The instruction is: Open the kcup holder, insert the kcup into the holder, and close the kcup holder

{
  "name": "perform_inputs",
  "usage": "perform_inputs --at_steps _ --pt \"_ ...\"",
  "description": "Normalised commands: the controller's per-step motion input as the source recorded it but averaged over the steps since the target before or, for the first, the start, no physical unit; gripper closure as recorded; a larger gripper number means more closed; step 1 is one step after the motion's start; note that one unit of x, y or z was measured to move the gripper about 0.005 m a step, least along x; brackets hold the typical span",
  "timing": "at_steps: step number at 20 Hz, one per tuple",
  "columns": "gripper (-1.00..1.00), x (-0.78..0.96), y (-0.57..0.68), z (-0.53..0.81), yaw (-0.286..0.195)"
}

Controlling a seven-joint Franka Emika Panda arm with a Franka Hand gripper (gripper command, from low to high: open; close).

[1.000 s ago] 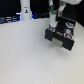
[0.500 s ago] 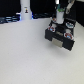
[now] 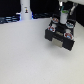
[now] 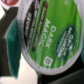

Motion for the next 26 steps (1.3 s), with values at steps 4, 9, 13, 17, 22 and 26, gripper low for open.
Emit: perform_inputs --at_steps 4,9,13,17,22,26 --pt "1.0 -0.06 0.19 -0.18 0.101" --pt "1.0 -0.04 0.1 -0.21 0.085" --pt "1.0 -0.03 0.04 -0.24 0.061" --pt "1.0 0.0 -0.01 -0.14 0.012" --pt "1.0 -0.07 -0.33 0.18 0.0" --pt "1.0 -0.13 -0.5 0.32 0.0"
